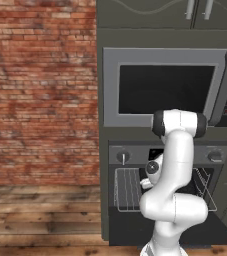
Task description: Place the sweet potato on the rack of the oven.
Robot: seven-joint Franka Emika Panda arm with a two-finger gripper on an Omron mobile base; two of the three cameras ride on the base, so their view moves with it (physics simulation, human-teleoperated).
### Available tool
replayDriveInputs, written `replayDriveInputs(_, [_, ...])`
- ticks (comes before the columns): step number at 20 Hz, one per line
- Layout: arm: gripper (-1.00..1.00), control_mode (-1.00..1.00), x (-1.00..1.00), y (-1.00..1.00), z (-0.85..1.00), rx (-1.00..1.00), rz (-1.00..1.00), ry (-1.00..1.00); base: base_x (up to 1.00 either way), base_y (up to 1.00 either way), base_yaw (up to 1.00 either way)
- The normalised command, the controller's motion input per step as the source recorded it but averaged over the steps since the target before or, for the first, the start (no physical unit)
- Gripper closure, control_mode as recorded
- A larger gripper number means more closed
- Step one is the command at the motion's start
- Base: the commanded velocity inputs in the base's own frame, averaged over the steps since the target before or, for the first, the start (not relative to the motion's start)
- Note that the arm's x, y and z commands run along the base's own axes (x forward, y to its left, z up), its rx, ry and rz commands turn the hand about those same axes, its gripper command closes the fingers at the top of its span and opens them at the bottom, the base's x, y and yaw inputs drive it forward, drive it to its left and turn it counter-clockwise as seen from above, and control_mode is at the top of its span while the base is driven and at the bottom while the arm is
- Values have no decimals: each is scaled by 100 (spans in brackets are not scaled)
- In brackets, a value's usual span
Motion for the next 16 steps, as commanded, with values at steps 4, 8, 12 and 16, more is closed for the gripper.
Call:
replayDriveInputs(4, [100,-100,0,0,-48,0,0,0,0,0,0])
replayDriveInputs(8, [100,-100,0,0,-25,0,0,0,0,0,0])
replayDriveInputs(12, [-100,-100,0,0,-12,0,0,0,0,0,0])
replayDriveInputs(16, [-100,-100,-20,3,0,0,0,-4,0,0,0])
